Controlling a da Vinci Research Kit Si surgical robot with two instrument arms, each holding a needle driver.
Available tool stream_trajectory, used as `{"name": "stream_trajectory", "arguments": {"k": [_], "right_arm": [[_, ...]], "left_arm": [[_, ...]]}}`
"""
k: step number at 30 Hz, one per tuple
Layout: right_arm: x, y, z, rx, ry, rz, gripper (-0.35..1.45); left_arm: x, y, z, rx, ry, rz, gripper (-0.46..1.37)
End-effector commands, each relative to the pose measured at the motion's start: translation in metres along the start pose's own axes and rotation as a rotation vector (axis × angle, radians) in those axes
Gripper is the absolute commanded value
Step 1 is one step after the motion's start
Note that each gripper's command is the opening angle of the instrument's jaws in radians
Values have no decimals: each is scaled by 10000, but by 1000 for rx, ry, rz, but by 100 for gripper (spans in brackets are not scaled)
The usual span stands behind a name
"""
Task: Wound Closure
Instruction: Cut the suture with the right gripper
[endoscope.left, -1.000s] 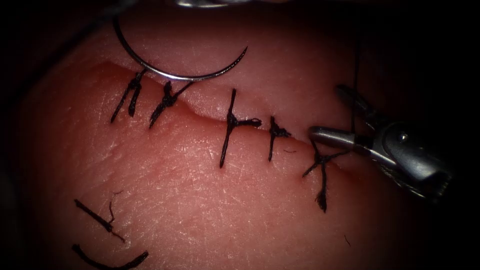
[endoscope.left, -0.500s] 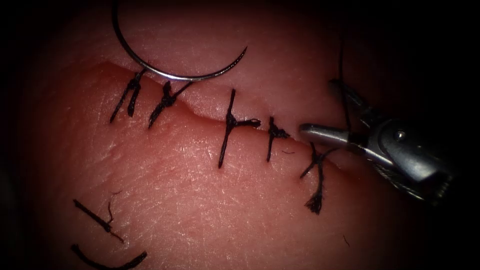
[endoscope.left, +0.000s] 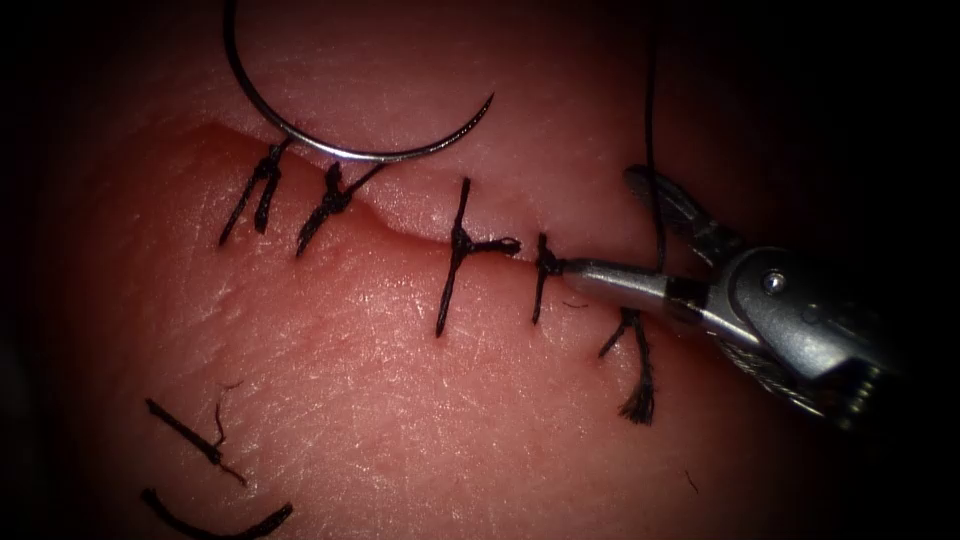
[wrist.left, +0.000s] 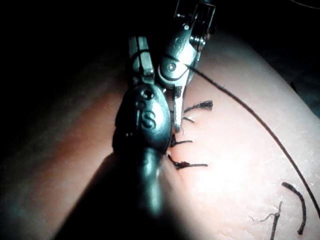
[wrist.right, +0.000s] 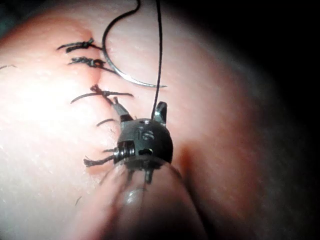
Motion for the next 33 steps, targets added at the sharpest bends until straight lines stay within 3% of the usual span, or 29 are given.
{"name": "stream_trajectory", "arguments": {"k": [1, 13, 33], "right_arm": [[0, 1, 1, 4, 0, 0, 101], [-5, 1, 12, -29, 1, 81, 110], [-2, -11, 28, -46, 2, 119, 106]], "left_arm": [[2, 0, 0, 0, 0, 3, -35], [26, -1, -1, 14, 13, 14, -35], [27, 1, 4, 10, 16, 14, -35]]}}
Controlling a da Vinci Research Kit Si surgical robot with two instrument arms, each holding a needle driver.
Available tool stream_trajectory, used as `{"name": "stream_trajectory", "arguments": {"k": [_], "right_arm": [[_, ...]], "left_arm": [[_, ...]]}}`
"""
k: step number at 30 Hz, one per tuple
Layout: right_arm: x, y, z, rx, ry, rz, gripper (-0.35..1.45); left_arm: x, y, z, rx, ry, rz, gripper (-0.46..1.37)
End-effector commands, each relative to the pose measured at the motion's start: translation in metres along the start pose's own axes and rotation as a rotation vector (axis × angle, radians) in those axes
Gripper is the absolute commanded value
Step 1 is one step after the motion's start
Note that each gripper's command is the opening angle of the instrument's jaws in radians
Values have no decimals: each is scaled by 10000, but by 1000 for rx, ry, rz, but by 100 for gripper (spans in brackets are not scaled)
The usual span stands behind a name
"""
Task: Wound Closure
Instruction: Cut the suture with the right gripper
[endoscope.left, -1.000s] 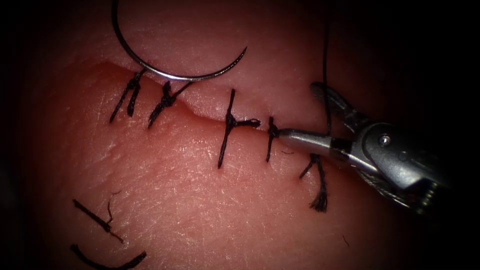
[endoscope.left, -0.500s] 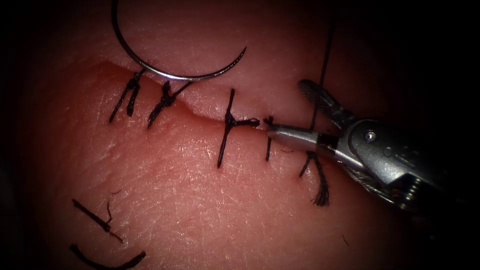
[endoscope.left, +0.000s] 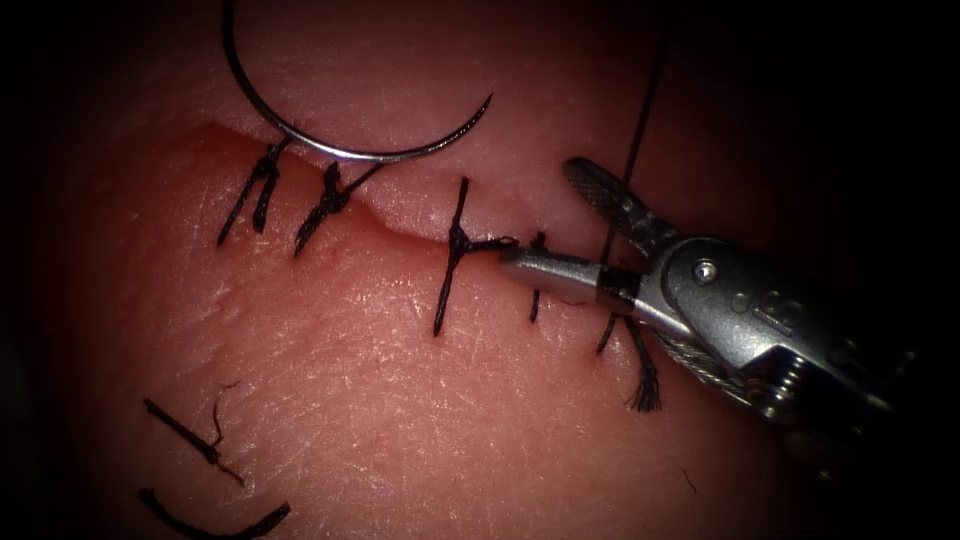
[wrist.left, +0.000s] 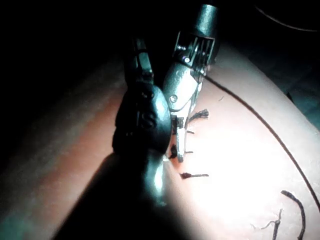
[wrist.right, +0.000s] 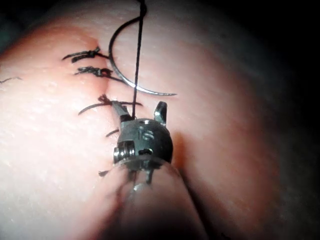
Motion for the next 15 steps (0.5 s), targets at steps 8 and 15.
{"name": "stream_trajectory", "arguments": {"k": [8, 15], "right_arm": [[6, -9, -6, 8, -2, 3, 111], [8, -10, -10, 15, -3, 4, 113]], "left_arm": [[-7, -5, -2, -8, 8, 5, -35], [-8, -9, -1, -4, 6, 4, -35]]}}
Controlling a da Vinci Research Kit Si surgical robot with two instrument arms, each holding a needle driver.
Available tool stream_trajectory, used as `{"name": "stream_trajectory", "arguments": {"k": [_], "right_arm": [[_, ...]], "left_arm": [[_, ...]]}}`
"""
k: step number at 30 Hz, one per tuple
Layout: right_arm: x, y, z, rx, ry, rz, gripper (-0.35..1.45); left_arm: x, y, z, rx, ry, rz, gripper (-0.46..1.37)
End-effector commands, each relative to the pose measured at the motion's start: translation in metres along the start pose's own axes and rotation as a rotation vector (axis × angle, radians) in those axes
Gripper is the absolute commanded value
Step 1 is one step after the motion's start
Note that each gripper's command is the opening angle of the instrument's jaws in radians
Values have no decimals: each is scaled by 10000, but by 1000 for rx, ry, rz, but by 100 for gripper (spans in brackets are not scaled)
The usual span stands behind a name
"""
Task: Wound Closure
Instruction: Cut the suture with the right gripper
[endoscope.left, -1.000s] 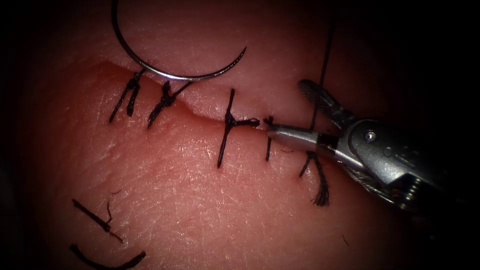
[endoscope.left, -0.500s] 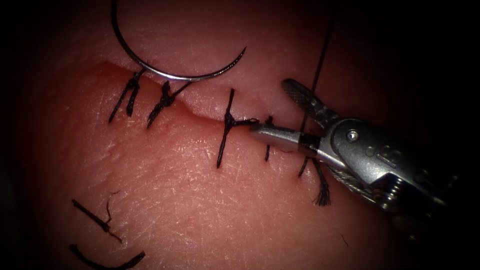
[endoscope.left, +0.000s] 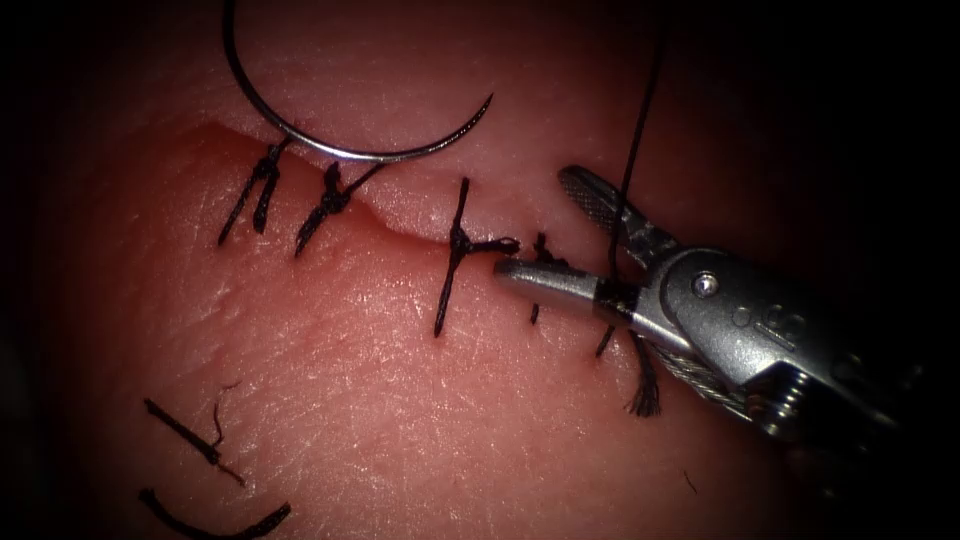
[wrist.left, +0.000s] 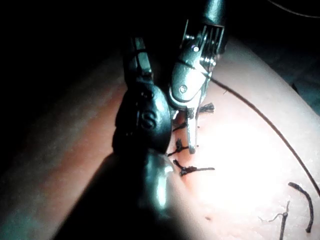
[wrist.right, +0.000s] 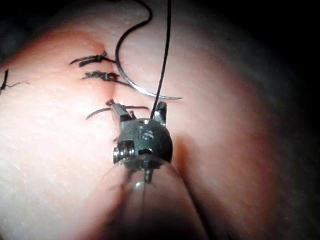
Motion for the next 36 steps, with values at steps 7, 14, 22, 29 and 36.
{"name": "stream_trajectory", "arguments": {"k": [7, 14, 22, 29, 36], "right_arm": [[1, 2, 0, 4, -1, -14, 104], [-5, 10, 7, 2, 1, -17, 104], [-10, 15, 14, -2, 4, -20, 105], [-12, 15, 16, -1, 6, -21, 102], [-11, 16, 18, 7, 6, -21, 90]], "left_arm": [[5, -3, 5, 5, -3, -9, -35], [13, -1, 7, 2, -4, -9, -35], [14, 0, 8, 1, -4, -4, -35], [14, 0, 9, 2, -4, -4, -35], [15, 2, 10, -2, -2, -5, -35]]}}
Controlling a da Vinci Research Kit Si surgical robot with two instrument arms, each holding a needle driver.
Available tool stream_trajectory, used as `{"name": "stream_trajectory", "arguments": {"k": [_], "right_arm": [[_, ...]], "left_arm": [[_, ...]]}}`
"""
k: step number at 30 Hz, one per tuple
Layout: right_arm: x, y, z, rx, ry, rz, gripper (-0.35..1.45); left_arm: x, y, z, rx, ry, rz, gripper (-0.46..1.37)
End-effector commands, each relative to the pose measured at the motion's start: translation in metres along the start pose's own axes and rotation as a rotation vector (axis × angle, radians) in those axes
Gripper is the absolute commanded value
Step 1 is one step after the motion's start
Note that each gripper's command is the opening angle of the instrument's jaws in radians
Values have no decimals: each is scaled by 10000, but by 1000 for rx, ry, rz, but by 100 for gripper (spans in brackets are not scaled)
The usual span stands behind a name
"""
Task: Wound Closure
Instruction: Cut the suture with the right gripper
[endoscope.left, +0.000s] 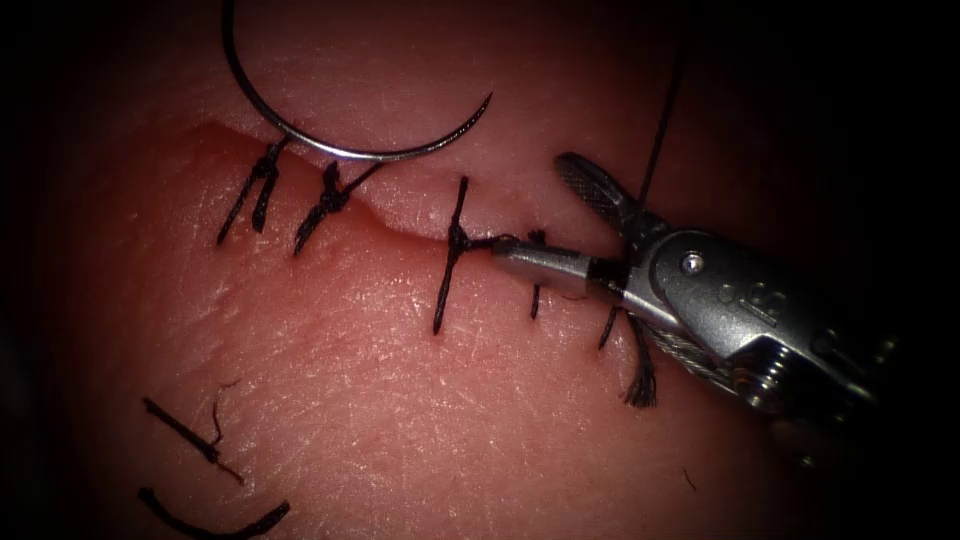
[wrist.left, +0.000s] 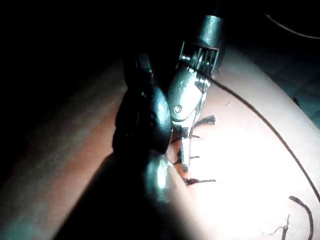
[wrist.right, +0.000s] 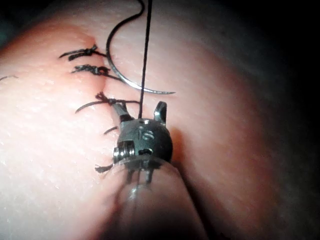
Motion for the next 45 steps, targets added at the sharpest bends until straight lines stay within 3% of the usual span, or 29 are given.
{"name": "stream_trajectory", "arguments": {"k": [1, 7, 11, 12, 14, 15, 32, 33, 34, 35, 36, 38, 41, 45], "right_arm": [[1, 0, 0, 5, -1, 1, 87], [2, -2, 4, 35, 4, 1, 56], [2, -3, 5, 50, 5, 1, 18], [3, -4, 6, 53, 5, 1, -8], [3, -4, 6, 63, 6, 0, -31], [3, -4, 7, 68, 6, 0, -35], [4, 1, 5, 70, 5, -30, -35], [6, 2, 5, 71, 4, -28, -30], [8, 3, 6, 71, 6, -27, 8], [9, 3, 6, 71, 8, -26, 28], [11, 3, 5, 73, 16, -25, 62], [13, 3, 4, 18, 19, -21, 105], [16, 5, 2, -41, 30, -28, 124], [19, 15, -12, -48, 39, -30, 126]], "left_arm": [[0, 0, 0, -5, 1, 0, -35], [0, 0, 0, -5, 1, 0, -35], [0, 1, 0, -5, 0, 0, -35], [0, 1, 1, -7, 2, 0, -35], [0, 1, 1, -7, 2, 0, -35], [0, 1, 1, -7, 2, 0, -35], [0, 3, 1, -9, 3, 0, -35], [0, 3, 1, -9, 3, 0, -35], [0, 3, 0, -9, 3, 0, -35], [0, 3, 0, -10, 3, 0, -35], [0, 2, 0, -10, 3, 0, -35], [0, 2, 0, -10, 3, 0, -35], [0, 2, -1, -11, 3, 0, -35], [0, 2, -3, -15, 5, 0, -35]]}}
